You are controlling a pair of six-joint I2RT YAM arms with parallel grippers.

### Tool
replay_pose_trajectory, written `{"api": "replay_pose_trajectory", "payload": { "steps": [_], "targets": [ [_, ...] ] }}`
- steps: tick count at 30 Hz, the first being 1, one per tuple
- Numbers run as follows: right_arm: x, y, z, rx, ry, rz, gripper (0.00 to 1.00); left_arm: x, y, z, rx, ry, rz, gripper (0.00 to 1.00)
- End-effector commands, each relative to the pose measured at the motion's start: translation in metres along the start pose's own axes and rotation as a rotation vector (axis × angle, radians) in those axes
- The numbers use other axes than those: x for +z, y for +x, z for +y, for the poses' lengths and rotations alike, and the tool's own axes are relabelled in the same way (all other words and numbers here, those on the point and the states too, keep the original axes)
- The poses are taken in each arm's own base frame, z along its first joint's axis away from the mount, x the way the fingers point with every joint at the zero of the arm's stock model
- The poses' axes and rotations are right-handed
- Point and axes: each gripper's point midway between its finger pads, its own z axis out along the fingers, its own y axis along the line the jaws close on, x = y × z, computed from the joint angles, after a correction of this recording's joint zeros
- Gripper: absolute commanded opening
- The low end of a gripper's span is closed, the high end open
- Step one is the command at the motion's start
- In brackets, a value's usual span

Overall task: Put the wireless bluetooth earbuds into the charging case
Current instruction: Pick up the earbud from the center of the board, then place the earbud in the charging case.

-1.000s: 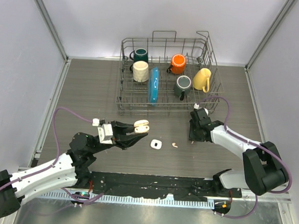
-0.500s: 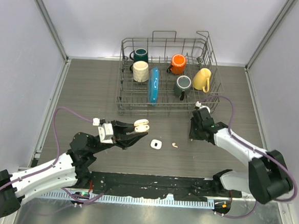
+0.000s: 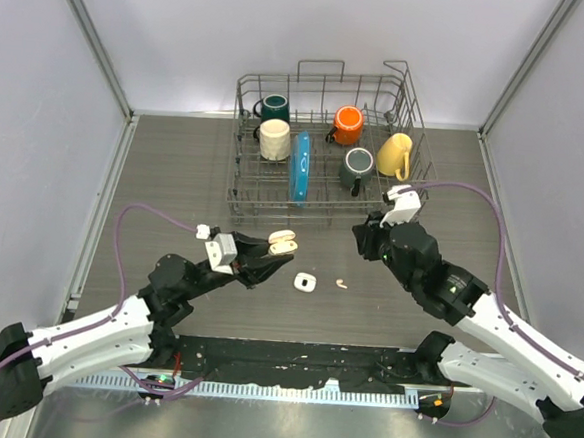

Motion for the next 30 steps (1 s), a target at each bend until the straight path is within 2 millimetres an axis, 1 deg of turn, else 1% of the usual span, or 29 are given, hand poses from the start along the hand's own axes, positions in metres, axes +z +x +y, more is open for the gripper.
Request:
{"api": "replay_pose_trajectory", "payload": {
  "steps": [1, 2, 3, 5, 6, 8, 9, 10, 12, 13, 18, 25, 30],
  "targets": [
    [-0.019, -0.063, 0.029, 0.02, -0.055, -0.192, 0.01, 0.009, -0.025, 0.006, 0.018, -0.029, -0.07, 0.0],
    [-0.022, -0.068, 0.035, 0.014, -0.07, -0.207, 0.01, 0.009, -0.025, 0.006, 0.018, -0.026, -0.07, 0.0],
    [-0.03, -0.078, 0.049, 0.021, -0.107, -0.24, 0.01, 0.01, -0.025, 0.006, 0.017, -0.026, -0.069, 0.0],
    [-0.035, -0.087, 0.063, 0.007, -0.138, -0.27, 0.01, 0.011, -0.022, 0.007, 0.014, -0.028, -0.06, 0.0],
    [-0.043, -0.095, 0.077, 0.013, -0.179, -0.298, 0.01, 0.011, -0.024, 0.006, 0.015, -0.027, -0.064, 0.0],
    [-0.046, -0.099, 0.089, -0.015, -0.19, -0.32, 0.01, 0.012, -0.023, 0.007, 0.015, -0.028, -0.061, 0.0],
    [-0.05, -0.107, 0.096, -0.01, -0.199, -0.348, 0.01, 0.012, -0.023, 0.007, 0.013, -0.03, -0.06, 0.0],
    [-0.055, -0.106, 0.105, -0.018, -0.215, -0.355, 0.01, 0.012, -0.022, 0.007, 0.011, -0.029, -0.057, 0.0],
    [-0.058, -0.107, 0.117, -0.044, -0.231, -0.369, 0.01, 0.013, -0.022, 0.007, 0.009, -0.031, -0.059, 0.0],
    [-0.062, -0.109, 0.127, -0.033, -0.254, -0.388, 0.01, 0.013, -0.023, 0.007, 0.009, -0.03, -0.062, 0.0],
    [-0.065, -0.106, 0.143, -0.023, -0.278, -0.422, 0.01, 0.014, -0.023, 0.008, 0.005, -0.036, -0.059, 0.0],
    [-0.074, -0.108, 0.144, -0.003, -0.3, -0.457, 0.01, 0.015, -0.019, 0.011, -0.004, -0.05, -0.05, 0.0],
    [-0.071, -0.099, 0.15, -0.016, -0.321, -0.437, 0.01, 0.019, -0.024, 0.016, -0.001, -0.073, -0.069, 0.0]
  ]
}}
